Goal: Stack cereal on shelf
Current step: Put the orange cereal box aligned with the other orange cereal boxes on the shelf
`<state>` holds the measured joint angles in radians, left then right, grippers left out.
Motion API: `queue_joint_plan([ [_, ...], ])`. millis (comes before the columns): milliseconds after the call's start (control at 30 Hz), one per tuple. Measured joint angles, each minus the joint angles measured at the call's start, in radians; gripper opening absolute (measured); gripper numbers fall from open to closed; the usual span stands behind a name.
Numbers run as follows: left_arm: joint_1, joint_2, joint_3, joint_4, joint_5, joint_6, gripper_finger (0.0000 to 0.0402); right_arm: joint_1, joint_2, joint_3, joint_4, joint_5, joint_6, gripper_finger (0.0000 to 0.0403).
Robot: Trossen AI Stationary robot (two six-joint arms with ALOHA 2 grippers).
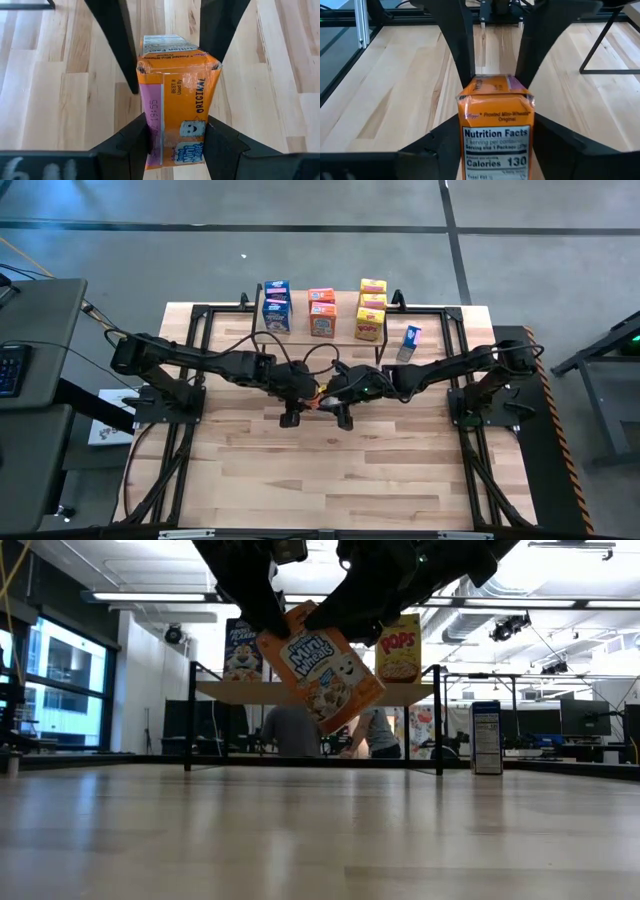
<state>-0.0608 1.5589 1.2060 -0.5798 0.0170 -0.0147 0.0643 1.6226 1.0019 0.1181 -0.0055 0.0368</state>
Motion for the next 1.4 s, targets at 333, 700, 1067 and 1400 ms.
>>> queue_joint_plan([
  [333, 0.002, 0.0, 0.0, 0.011, -0.001, -0.013, 0.015, -0.001, 0.0, 0.0, 0.002, -0.011, 0.0, 0.0157],
  [700, -0.001, 0.0, -0.001, 0.062, -0.024, -0.02, 0.015, 0.0, -0.001, -0.001, 0.01, -0.011, 0.013, 0.0149],
  [1067, 0.002, 0.0, -0.001, 0.072, -0.028, -0.105, 0.015, -0.001, -0.001, -0.001, 0.011, -0.011, 0.016, 0.0149],
  [1400, 0.003, 0.0, -0.001, 0.078, -0.032, -0.084, 0.0198, -0.001, -0.001, -0.001, 0.012, -0.003, 0.016, 0.0149],
])
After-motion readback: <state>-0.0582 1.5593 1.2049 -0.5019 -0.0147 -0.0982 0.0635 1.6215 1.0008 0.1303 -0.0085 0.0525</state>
